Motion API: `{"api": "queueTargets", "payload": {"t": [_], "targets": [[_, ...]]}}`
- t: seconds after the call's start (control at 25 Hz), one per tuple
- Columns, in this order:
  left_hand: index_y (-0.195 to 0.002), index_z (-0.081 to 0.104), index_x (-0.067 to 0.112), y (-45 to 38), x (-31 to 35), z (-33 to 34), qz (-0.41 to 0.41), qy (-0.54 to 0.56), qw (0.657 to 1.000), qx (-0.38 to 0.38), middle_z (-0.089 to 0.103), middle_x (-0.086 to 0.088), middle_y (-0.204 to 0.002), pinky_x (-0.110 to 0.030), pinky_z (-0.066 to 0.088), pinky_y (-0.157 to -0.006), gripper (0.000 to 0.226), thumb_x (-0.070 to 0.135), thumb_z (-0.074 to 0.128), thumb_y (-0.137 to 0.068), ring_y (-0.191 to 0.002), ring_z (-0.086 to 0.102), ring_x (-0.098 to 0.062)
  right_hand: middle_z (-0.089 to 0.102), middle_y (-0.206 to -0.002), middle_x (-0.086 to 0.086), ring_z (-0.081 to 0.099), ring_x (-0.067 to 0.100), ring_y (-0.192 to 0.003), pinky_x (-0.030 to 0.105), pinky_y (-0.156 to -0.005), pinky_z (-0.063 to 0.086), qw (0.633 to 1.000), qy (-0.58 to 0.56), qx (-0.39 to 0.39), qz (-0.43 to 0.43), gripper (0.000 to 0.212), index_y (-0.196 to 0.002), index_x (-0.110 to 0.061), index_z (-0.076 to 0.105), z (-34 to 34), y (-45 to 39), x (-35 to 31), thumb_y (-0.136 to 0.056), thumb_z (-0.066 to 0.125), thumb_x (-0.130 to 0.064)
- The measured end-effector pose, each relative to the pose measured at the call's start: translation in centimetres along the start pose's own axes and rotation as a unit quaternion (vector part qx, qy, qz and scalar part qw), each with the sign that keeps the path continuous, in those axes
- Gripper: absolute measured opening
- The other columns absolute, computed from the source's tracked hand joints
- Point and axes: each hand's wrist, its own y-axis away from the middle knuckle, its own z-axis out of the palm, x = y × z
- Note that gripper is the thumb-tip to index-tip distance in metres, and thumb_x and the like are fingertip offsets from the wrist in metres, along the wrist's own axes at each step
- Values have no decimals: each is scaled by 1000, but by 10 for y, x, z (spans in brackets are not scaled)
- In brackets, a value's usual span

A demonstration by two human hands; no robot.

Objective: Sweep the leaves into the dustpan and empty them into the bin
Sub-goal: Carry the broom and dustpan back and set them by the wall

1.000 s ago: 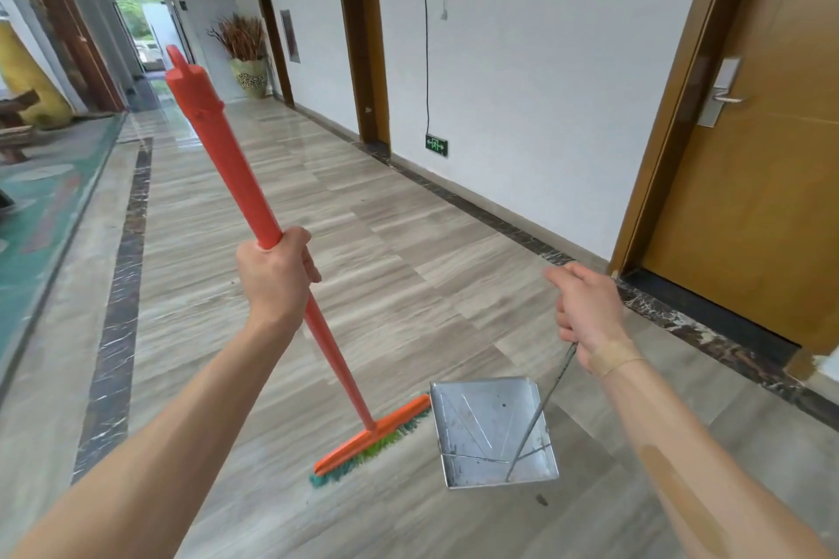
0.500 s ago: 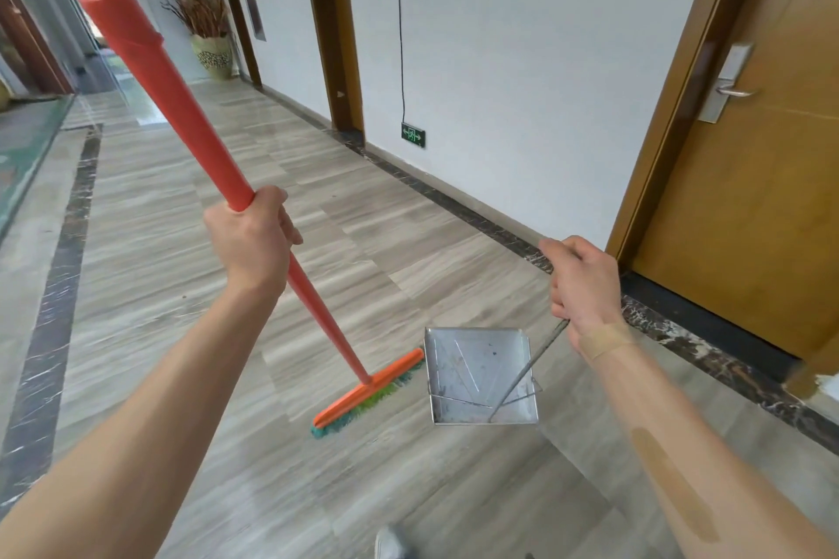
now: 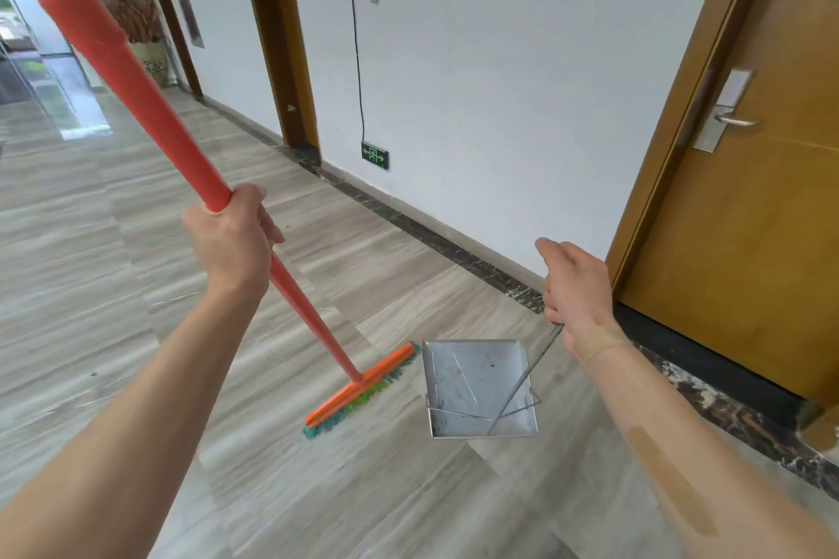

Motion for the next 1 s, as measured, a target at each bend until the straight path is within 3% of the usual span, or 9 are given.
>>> {"api": "queueTargets", "payload": {"t": [0.2,0.36,0.52,0.72,0.88,1.0], "targets": [[-30,44,24,-81,-59,65,3,-4,1000,-17,35,11,-33,-36,36,-50,48,10,53,-76,-31,37,-12,19,-62,3,14,16,-52,24,-45,13,1000,-8,14,2,17,-82,-19,48,37,-107,5,-89,57,-31],[-31,43,24,-138,-121,125,12,-11,1000,-24,34,10,-33,-38,36,-51,47,11,54,-75,-31,37,-13,14,-78,12,12,20,-61,30,-50,10,1000,-17,4,12,14,-84,-20,45,62,-205,19,-88,55,-29],[-32,42,22,-196,-185,195,17,-25,999,-12,34,10,-33,-42,38,-52,45,11,54,-75,-32,37,-14,14,-82,12,11,22,-64,29,-50,9,999,-31,-8,17,13,-84,-19,44,83,-324,31,-87,55,-26],[-33,41,22,-272,-245,269,22,-46,999,11,34,9,-33,-45,39,-51,45,12,54,-74,-31,36,-15,14,-78,11,12,24,-65,25,-47,11,999,-26,-41,21,36,-74,2,37,115,-455,30,-86,57,-27],[-32,39,22,-329,-291,306,17,-33,999,31,30,10,-33,-35,40,-48,46,9,53,-73,-31,31,-16,17,-66,3,12,24,-66,23,-46,12,999,-12,-44,23,36,-65,-17,23,152,-539,33,-85,53,-21],[-31,38,23,-384,-335,329,10,-36,999,35,29,10,-33,-33,39,-47,46,10,53,-73,-32,30,-17,19,-62,1,12,21,-62,20,-43,16,999,8,-41,27,38,-62,-21,23,192,-602,38,-85,52,-20]]}}
